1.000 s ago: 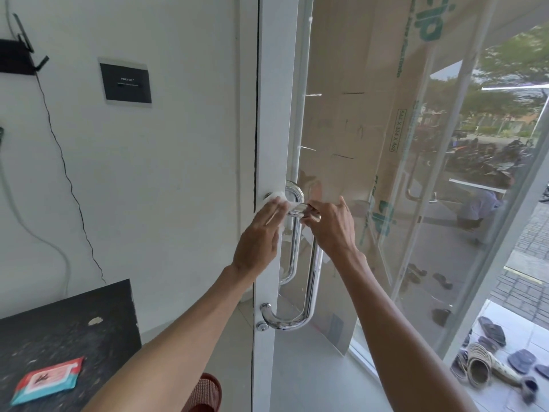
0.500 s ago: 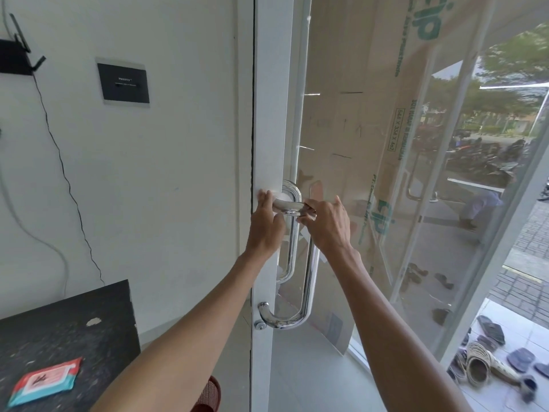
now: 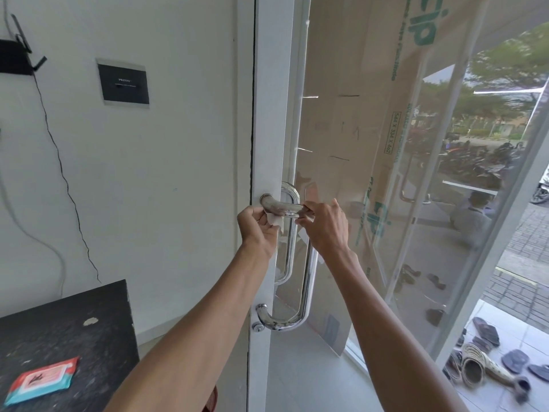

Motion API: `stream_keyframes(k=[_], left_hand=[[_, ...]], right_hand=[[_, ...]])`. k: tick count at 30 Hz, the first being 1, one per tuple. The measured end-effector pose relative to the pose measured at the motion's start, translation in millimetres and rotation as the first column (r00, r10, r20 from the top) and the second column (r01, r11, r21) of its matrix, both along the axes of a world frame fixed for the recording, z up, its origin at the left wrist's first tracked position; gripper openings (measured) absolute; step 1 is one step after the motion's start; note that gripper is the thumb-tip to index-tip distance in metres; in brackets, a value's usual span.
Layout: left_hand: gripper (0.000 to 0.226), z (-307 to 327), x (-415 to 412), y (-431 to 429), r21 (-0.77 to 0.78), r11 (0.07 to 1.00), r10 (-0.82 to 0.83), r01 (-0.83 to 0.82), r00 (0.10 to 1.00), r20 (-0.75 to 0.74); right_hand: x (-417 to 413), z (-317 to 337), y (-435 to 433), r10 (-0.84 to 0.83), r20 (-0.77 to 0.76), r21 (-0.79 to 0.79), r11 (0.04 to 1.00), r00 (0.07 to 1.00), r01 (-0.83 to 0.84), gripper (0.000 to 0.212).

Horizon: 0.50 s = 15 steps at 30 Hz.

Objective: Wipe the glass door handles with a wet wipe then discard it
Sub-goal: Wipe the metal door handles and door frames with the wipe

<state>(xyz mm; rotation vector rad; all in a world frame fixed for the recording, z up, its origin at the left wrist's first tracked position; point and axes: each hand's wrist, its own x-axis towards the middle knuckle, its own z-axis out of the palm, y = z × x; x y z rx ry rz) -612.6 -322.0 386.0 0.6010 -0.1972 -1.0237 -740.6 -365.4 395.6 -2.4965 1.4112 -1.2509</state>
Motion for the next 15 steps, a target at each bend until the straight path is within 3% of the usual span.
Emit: stream_keyframes(k=[6,11,15], left_hand=[[0.025,-0.3,1.1,0.1,-0.026,0.999,-0.042,0.039,0.993,-0.114],[0.030,-1.8,3.5,-2.3,0.006,0.995,-0.098,0.099,0.993,-0.063],[0.019,15.2,-3.0,-4.1,0.024,0.991,-0.129,0.128,0.992,0.016]], right_hand=[[-2.2,-3.3,-3.3,0.007,0.029,0.016,1.000,1.000,-0.008,0.013],[-4.0,-4.0,-5.1,0.016,0.025,0.005,1.000,1.000,-0.016,0.013],[-6.0,-3.2,-6.1,0.014,0.010,-0.008,1.000,1.000,-0.014,0.016]])
